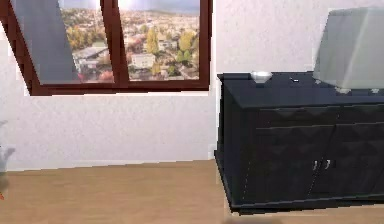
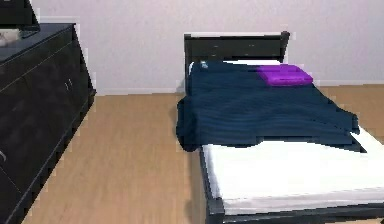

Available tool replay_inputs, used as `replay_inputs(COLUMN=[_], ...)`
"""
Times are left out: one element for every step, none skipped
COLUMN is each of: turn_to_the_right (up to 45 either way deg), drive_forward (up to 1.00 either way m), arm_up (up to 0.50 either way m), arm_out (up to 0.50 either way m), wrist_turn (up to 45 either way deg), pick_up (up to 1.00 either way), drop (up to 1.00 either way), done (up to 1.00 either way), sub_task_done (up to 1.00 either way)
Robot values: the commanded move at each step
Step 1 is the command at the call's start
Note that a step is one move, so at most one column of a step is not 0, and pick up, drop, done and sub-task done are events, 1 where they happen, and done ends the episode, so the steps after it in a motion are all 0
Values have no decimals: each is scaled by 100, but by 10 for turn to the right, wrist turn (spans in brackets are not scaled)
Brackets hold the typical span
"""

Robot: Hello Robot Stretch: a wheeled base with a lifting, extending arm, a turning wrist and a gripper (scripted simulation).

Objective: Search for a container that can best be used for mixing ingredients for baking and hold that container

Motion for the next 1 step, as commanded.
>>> replay_inputs(turn_to_the_right=[30], drive_forward=[0], arm_up=[0], arm_out=[0], wrist_turn=[0], pick_up=[0], drop=[0], done=[0], sub_task_done=[0])
